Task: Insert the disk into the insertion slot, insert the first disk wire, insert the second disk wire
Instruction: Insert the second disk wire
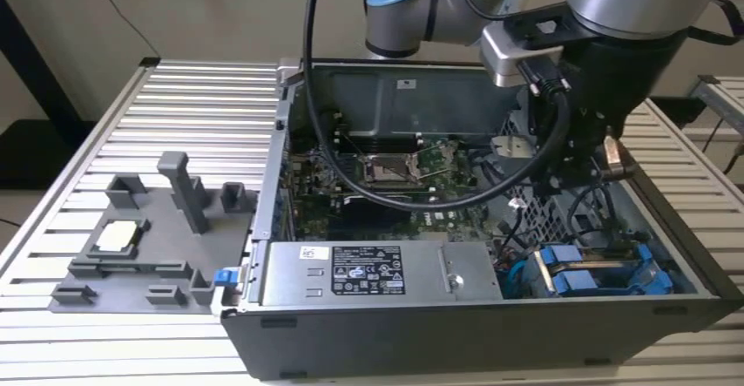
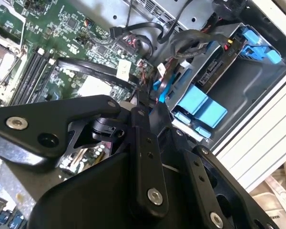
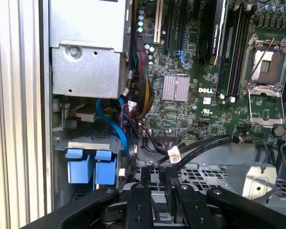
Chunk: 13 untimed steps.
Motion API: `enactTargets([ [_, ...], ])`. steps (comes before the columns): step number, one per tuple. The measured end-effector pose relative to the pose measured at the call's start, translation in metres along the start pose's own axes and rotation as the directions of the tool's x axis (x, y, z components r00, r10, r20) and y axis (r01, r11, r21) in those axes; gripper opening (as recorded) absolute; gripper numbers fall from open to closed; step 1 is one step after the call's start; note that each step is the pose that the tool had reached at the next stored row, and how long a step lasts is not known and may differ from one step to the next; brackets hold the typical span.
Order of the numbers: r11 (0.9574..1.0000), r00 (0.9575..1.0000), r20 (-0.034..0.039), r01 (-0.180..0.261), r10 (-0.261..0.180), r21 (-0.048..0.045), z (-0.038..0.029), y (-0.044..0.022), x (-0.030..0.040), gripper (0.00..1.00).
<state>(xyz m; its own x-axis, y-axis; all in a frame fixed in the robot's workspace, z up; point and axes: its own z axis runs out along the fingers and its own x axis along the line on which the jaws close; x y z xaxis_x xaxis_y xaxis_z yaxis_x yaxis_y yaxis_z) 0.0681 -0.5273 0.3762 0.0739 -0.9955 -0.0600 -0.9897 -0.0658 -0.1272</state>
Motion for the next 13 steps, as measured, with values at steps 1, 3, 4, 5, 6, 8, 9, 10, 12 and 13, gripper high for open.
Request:
enactTargets([
  [1,1.0000,1.0000,0.0036,-0.001,0.001,0.0004,0.0006,0.0000,-0.0001,0.27],
  [3,1.0000,1.0000,0.0075,-0.003,0.003,0.0008,0.0016,0.0001,-0.0002,0.27],
  [4,1.0000,0.9999,0.0091,-0.004,0.004,0.0009,0.0022,0.0002,-0.0002,0.27],
  [5,1.0000,0.9999,0.0107,-0.005,0.005,0.0011,0.0028,0.0003,-0.0003,0.27],
  [6,1.0000,0.9999,0.0122,-0.006,0.006,0.0012,0.0034,0.0003,-0.0004,0.27],
  [8,1.0000,0.9999,0.0153,-0.007,0.007,0.0015,0.0044,0.0007,-0.0006,0.27],
  [9,1.0000,0.9998,0.0161,-0.007,0.007,0.0015,0.0048,0.0013,-0.0006,0.27],
  [10,1.0000,0.9998,0.0165,-0.007,0.007,0.0016,0.0051,0.0022,-0.0007,0.27],
  [12,1.0000,0.9998,0.0170,-0.007,0.007,0.0017,0.0059,0.0039,-0.0008,0.27],
  [13,1.0000,0.9998,0.0173,-0.007,0.007,0.0018,0.0064,0.0042,-0.0009,0.27],
])
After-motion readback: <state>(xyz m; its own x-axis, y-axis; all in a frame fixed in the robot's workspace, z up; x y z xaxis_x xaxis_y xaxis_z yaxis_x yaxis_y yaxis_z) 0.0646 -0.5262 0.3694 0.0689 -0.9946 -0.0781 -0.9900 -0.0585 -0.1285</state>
